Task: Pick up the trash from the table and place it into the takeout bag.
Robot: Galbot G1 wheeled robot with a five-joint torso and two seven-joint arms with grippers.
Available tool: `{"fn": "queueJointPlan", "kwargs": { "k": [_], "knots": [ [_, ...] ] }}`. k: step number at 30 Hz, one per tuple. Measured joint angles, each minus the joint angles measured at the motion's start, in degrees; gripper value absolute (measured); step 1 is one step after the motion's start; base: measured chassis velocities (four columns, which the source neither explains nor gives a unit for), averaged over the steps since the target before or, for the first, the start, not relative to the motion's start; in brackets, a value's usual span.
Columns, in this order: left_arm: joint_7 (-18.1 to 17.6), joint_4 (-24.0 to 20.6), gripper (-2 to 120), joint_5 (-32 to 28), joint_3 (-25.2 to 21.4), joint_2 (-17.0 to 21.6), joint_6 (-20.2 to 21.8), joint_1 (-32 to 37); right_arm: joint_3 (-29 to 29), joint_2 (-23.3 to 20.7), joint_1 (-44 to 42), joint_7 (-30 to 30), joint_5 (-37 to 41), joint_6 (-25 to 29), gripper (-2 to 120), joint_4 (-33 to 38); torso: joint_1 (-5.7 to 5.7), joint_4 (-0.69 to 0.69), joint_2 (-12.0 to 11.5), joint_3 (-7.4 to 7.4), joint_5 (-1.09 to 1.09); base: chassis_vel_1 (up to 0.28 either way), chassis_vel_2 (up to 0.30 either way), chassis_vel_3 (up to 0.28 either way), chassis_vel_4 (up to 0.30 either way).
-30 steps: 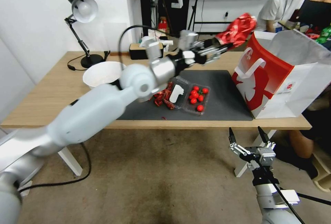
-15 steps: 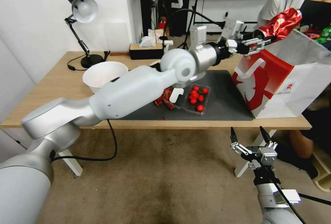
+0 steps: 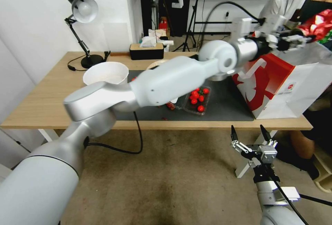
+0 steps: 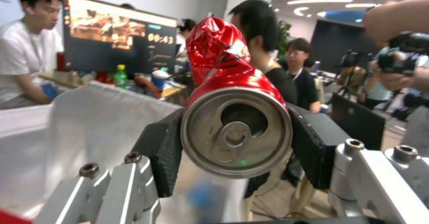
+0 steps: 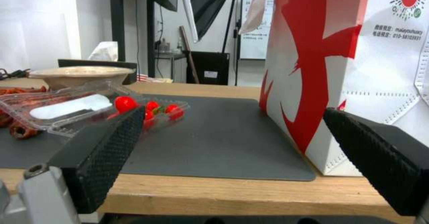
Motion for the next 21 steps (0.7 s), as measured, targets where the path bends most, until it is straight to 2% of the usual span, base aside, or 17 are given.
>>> {"fn": "queueJointPlan", "kwargs": {
  "k": [2, 5, 10, 21],
  "knots": [
    [0.1, 0.8, 52, 0.0, 0.2, 0.0, 0.0, 0.0, 0.0, 0.0, 0.1, 0.0, 0.0, 0.0, 100, 0.0, 0.00, 0.00, 0.0, 0.00, 0.00, 0.000, 0.000, 0.000, 0.000],
    [1.3, 5.2, 52, 0.7, 0.6, 0.1, -0.1, -0.1, 0.0, 0.2, 0.1, 0.0, 0.1, -0.1, 100, 0.2, 0.00, 0.05, 0.0, 0.00, -0.02, 0.000, 0.000, 0.000, 0.000],
    [2.2, 8.7, 52, 1.3, 1.0, 0.2, -0.2, 0.1, 0.0, 0.4, 0.2, 0.0, 0.2, -0.1, 100, 0.3, 0.00, 0.03, 0.0, 0.00, -0.02, 0.000, 0.000, 0.000, 0.000],
    [2.4, 9.2, 52, 1.3, 2.2, 0.4, -0.3, -0.1, -0.1, 0.7, 0.5, 0.0, 0.3, -0.1, 100, 0.2, 0.00, 0.03, 0.0, 0.01, -0.02, 0.000, 0.000, 0.000, 0.000]
  ]
}}
